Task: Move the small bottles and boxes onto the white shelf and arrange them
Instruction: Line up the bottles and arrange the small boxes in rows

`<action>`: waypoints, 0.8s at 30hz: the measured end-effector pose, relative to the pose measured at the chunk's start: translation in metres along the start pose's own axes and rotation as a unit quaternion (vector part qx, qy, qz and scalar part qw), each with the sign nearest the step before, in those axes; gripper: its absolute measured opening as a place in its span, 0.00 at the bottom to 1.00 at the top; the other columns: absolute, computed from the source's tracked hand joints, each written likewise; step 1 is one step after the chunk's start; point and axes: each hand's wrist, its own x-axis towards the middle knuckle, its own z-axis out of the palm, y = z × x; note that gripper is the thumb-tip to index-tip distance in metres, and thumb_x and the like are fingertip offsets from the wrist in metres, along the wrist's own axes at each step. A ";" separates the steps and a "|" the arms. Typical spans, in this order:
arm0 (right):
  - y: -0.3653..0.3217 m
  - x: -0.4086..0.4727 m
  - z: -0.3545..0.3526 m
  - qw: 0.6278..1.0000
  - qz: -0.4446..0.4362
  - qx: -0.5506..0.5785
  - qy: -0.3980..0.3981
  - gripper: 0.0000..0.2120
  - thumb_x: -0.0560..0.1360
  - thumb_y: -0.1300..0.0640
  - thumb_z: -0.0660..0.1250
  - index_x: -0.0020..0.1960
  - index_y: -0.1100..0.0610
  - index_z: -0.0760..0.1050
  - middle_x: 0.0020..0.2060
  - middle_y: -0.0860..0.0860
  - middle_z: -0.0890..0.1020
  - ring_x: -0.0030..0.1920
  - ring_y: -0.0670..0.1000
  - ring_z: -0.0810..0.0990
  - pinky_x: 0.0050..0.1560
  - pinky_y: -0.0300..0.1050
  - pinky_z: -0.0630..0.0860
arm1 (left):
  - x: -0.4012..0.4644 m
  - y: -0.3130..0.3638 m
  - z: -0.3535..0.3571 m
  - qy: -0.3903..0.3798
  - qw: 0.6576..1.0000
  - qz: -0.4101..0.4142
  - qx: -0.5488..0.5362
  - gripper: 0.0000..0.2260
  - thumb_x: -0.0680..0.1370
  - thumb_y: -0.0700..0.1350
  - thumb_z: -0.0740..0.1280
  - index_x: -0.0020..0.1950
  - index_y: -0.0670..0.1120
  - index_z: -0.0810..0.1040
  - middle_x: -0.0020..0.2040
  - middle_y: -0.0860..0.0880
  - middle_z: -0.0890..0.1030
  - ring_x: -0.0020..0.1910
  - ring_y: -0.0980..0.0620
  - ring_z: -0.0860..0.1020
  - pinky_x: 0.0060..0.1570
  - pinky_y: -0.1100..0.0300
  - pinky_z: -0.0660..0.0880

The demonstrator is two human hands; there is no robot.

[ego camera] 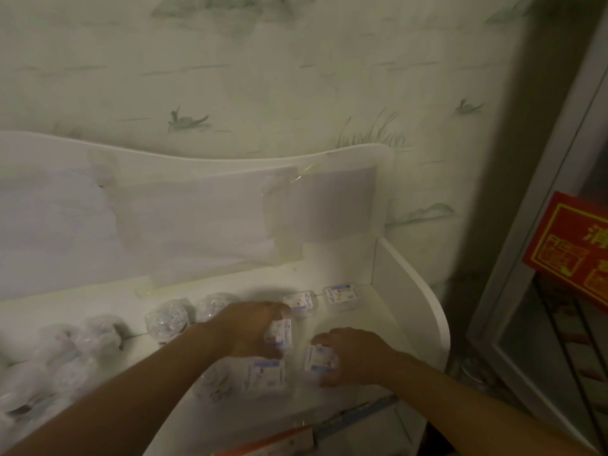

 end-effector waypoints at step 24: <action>0.080 0.031 -0.038 0.998 0.068 0.013 -0.004 0.37 0.70 0.51 0.75 0.75 0.51 0.63 0.71 0.55 0.69 0.69 0.56 0.69 0.67 0.47 0.69 | 0.057 0.041 0.039 -0.017 0.996 -0.090 -0.014 0.31 0.72 0.61 0.68 0.73 0.56 0.64 0.70 0.52 0.70 0.65 0.49 0.72 0.63 0.52 0.71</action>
